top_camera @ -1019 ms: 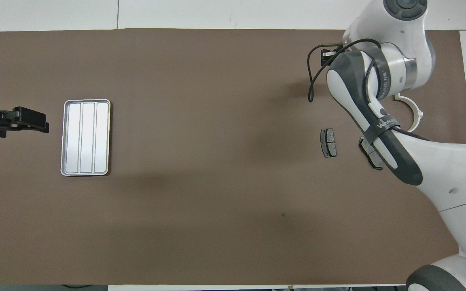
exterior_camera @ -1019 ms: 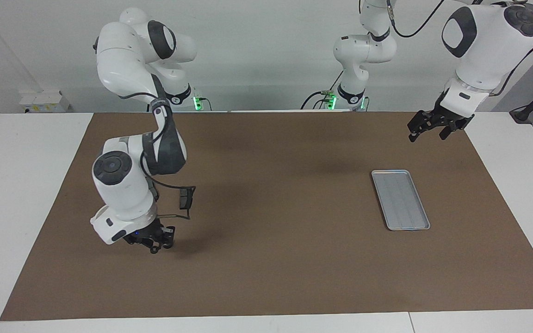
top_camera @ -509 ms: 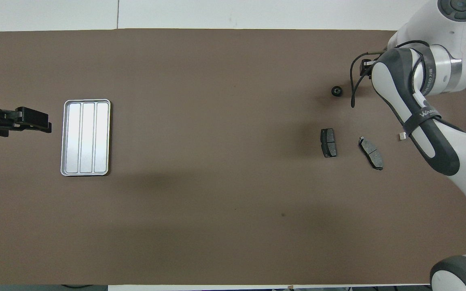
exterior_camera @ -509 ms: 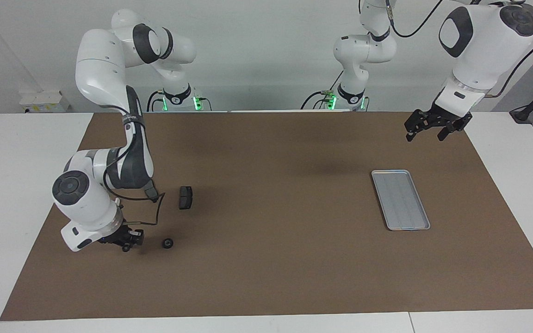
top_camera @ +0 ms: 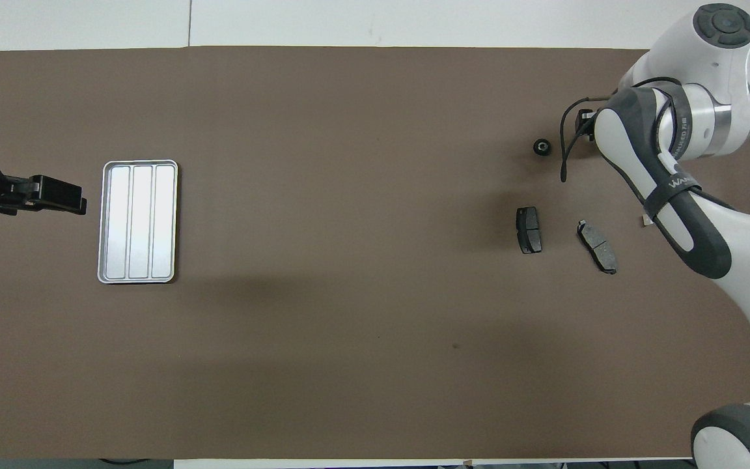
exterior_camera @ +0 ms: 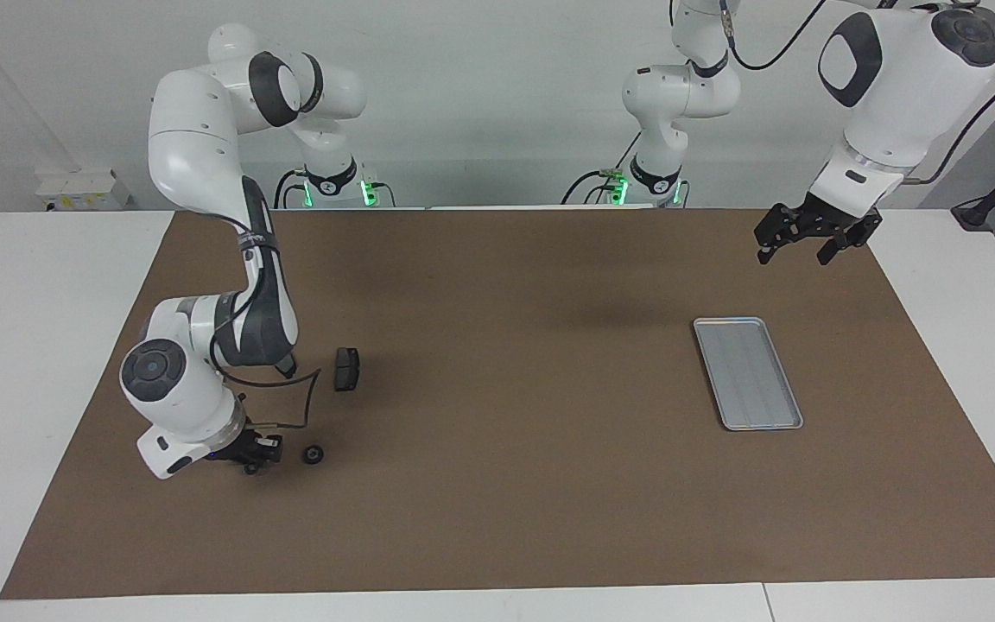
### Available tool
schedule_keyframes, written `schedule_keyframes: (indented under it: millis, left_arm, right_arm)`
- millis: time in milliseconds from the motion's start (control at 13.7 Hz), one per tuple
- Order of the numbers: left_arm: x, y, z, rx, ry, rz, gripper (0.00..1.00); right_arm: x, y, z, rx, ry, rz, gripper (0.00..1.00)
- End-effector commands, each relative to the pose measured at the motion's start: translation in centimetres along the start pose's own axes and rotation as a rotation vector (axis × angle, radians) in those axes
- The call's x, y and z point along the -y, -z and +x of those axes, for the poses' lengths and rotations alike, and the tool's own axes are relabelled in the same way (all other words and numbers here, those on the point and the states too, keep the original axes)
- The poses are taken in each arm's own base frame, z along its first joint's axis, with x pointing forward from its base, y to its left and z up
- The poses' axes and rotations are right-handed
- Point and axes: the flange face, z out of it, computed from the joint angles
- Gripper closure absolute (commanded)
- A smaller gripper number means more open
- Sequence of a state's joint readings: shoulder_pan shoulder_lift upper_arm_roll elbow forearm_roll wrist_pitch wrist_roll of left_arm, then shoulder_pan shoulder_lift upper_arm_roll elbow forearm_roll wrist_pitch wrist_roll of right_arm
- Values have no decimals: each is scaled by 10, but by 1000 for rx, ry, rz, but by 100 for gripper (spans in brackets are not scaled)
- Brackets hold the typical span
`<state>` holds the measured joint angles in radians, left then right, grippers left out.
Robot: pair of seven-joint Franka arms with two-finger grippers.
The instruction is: Place bearing gear from tray to pile
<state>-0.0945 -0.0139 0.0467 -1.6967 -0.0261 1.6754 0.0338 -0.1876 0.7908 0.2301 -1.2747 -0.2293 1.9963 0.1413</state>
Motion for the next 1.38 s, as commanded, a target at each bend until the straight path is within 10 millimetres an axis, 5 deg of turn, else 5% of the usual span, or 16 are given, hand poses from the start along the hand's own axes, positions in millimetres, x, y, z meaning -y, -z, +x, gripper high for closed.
schedule_keyframes:
  millis: [0, 146, 218, 291, 509, 873, 1310]
  left_arm:
    - [0, 5, -5, -18, -16, -4, 0]
    - [0, 6, -5, -18, -16, -5, 0]
    - [0, 4, -6, -12, -16, -5, 0]
    - [0, 5, -6, -14, -16, -5, 0]
    - [0, 5, -5, -17, -16, -5, 0]
    - [0, 5, -5, -17, -16, -5, 0]
    - [0, 5, -5, -17, -16, -5, 0]
  right_arm:
    - [-4, -9, -3, -5, -23, 24, 100]
    - [-4, -9, -4, -2, -27, 25, 99]
    - [-5, -9, -4, 0, -40, 27, 60]
    - [-3, -6, -4, 4, -47, 28, 1]
    - [0, 33, -14, 70, -40, 7, 0]
    - [13, 173, -44, 96, -20, -42, 0]
    - [8, 327, -119, -14, 165, -24, 0]
